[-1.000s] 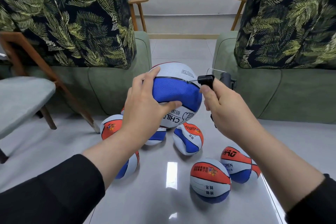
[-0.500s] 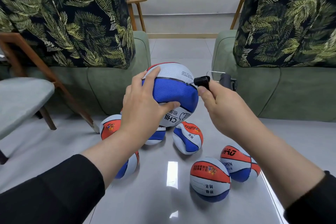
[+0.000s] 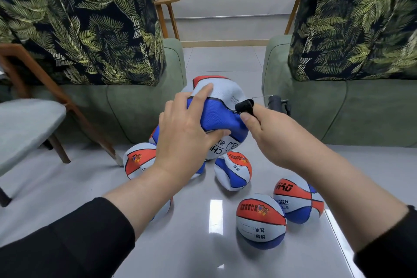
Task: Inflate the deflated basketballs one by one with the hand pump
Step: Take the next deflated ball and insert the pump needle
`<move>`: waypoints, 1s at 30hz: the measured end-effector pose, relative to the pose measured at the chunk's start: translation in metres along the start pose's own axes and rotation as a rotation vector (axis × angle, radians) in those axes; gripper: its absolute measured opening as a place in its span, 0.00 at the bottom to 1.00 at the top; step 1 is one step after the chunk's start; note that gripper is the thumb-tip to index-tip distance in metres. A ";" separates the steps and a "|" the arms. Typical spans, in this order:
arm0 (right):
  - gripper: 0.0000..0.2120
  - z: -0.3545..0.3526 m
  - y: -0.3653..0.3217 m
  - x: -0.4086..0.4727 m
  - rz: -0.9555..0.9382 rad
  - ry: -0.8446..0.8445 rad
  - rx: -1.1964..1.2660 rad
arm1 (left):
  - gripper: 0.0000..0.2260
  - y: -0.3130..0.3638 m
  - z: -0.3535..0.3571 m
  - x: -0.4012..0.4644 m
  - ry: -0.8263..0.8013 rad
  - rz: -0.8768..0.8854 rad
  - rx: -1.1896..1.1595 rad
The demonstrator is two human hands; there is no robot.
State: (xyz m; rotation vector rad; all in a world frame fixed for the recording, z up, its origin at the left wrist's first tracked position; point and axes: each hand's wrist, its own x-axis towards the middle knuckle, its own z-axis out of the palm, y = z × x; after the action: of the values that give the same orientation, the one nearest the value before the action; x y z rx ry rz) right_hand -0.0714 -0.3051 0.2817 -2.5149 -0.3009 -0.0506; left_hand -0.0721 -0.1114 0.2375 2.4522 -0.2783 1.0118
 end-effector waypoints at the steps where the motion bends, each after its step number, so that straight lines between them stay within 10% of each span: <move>1: 0.13 -0.002 0.002 0.001 0.028 -0.020 0.075 | 0.41 0.000 0.001 0.000 -0.017 -0.022 -0.011; 8: 0.34 -0.009 0.009 0.004 0.094 -0.159 0.454 | 0.47 -0.009 -0.009 0.012 -0.117 -0.075 -0.016; 30: 0.34 -0.004 0.010 0.004 0.138 -0.338 0.685 | 0.30 -0.020 -0.020 0.017 0.027 0.188 0.007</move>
State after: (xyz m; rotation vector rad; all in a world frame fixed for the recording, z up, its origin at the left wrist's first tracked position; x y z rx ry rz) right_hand -0.0648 -0.3145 0.2800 -1.8432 -0.2272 0.4602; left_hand -0.0653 -0.0844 0.2546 2.4522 -0.5056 1.1237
